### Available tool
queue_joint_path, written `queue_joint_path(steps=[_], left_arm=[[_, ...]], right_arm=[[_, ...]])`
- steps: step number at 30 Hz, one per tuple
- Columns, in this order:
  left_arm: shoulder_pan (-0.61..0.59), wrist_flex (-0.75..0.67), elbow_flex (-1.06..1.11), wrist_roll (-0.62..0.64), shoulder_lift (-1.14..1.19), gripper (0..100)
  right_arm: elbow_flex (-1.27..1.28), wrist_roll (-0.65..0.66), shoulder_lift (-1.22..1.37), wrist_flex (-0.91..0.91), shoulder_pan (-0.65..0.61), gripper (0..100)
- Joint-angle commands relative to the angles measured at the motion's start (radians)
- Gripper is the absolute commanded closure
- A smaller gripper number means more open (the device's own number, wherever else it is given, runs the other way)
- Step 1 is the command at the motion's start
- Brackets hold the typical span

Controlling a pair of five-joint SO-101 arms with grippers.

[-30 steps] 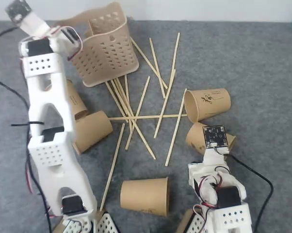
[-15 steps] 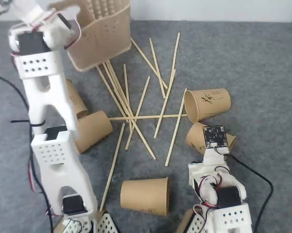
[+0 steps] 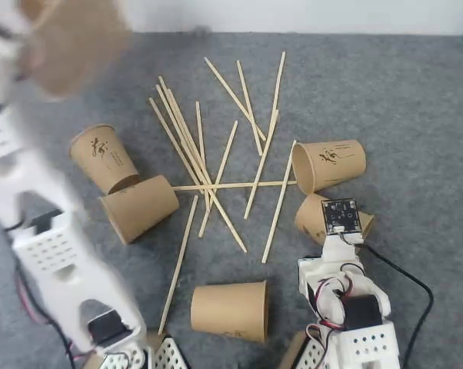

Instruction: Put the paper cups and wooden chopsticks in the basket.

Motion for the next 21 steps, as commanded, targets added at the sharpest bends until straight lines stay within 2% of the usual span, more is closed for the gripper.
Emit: queue_joint_path(steps=[1, 6, 15, 21], left_arm=[[-0.149, 0.061, -0.070, -0.002, -0.061, 99], [-0.258, 0.091, -0.004, -0.181, -0.044, 99], [-0.373, 0.091, 0.182, -0.192, 0.060, 99], [-0.391, 0.092, 0.303, -0.227, 0.097, 99]], right_arm=[[-0.035, 0.011, -0.001, -0.018, 0.013, 99.1], [-0.035, 0.011, -0.001, -0.018, 0.013, 99.1], [-0.035, 0.011, -0.001, -0.018, 0.013, 99.1], [-0.035, 0.011, -0.001, -0.018, 0.013, 99.1]])
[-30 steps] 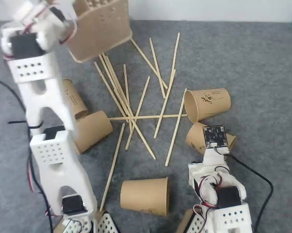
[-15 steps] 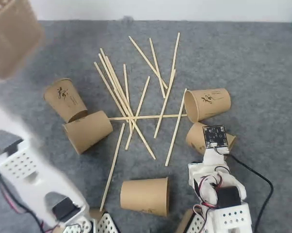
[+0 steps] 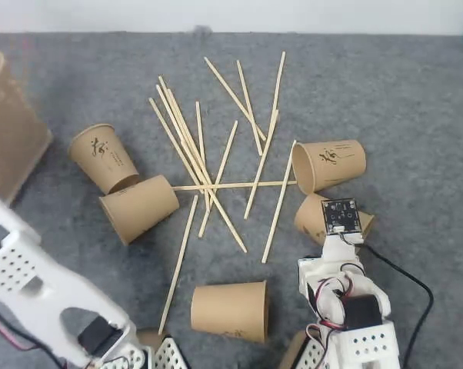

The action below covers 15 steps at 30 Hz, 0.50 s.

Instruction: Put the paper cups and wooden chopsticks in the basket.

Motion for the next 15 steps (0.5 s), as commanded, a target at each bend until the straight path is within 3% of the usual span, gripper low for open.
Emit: queue_joint_path(steps=[1, 7, 11, 15], left_arm=[[-0.017, 0.029, 0.065, -0.074, -0.026, 99], [-0.044, 0.029, 0.142, -0.204, -0.091, 99], [-0.064, 0.029, 0.219, -0.400, -0.189, 99], [-0.066, 0.029, 0.366, -0.476, -0.328, 98]], right_arm=[[-0.035, 0.011, -0.001, -0.016, 0.013, 99.1], [-0.035, 0.011, -0.001, -0.016, 0.013, 99.1], [-0.035, 0.011, -0.001, -0.016, 0.013, 99.1], [-0.035, 0.011, -0.001, -0.016, 0.013, 99.1]])
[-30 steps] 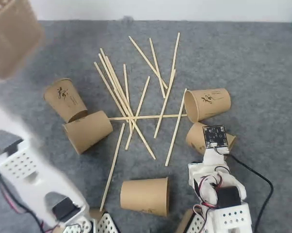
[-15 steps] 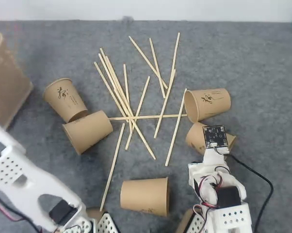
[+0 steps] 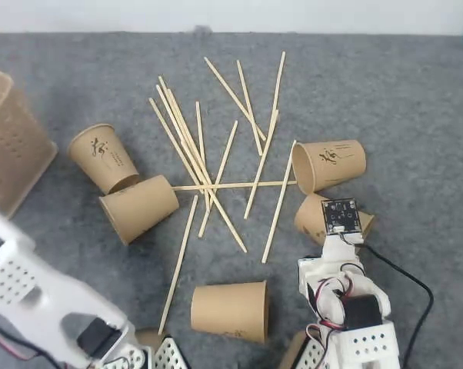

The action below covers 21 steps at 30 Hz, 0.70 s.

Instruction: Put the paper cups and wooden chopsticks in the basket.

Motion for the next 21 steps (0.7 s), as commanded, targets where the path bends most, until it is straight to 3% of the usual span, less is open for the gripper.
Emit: queue_joint_path(steps=[1, 8, 15, 21], left_arm=[[-0.014, 0.031, 0.140, -0.106, -0.241, 96], [-0.014, 0.026, 0.375, -0.123, -0.512, 87], [-0.043, 0.031, 0.518, -0.124, -0.747, 86], [-0.028, 0.026, 0.796, -0.176, -1.062, 86]], right_arm=[[-0.035, 0.011, -0.001, -0.016, 0.013, 99.1], [-0.035, 0.011, -0.001, -0.016, 0.013, 99.1], [-0.035, 0.011, -0.001, -0.018, 0.013, 99.1], [-0.035, 0.011, -0.001, -0.018, 0.013, 99.1]])
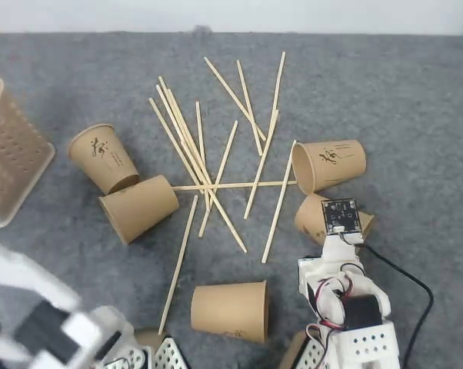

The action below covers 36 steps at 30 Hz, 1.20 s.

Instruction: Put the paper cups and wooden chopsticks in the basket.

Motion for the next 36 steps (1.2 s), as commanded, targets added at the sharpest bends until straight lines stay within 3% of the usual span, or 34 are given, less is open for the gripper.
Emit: queue_joint_path(steps=[1, 5, 11, 15, 21, 25, 30, 36], left_arm=[[0.026, 0.025, 0.200, -0.029, -0.296, 86], [0.129, -0.014, 0.450, -0.031, -0.528, 86], [0.281, -0.218, 0.946, -0.023, -0.825, 86], [0.339, -0.384, 1.307, -0.023, -0.962, 86], [0.338, -0.750, 1.710, -0.023, -1.079, 86], [0.319, -0.795, 1.744, -0.014, -1.083, 86], [0.276, -0.806, 1.721, 0.101, -1.042, 86], [0.273, -0.927, 1.716, 0.104, -0.922, 86]], right_arm=[[-0.035, 0.011, -0.001, -0.018, 0.013, 99.1], [-0.035, 0.009, -0.001, -0.016, 0.013, 99.1], [-0.041, 0.020, -0.001, -0.013, 0.093, 99.0], [-0.044, 0.245, -0.001, -0.025, 0.173, 99.0], [-0.044, 0.591, -0.001, -0.114, 0.225, 99.0], [-0.192, 0.652, -0.001, -0.142, 0.257, 98.9], [-0.471, 0.548, 0.036, -0.147, 0.242, 98.9], [-0.778, 0.411, 0.467, -0.134, 0.110, 98.9]])
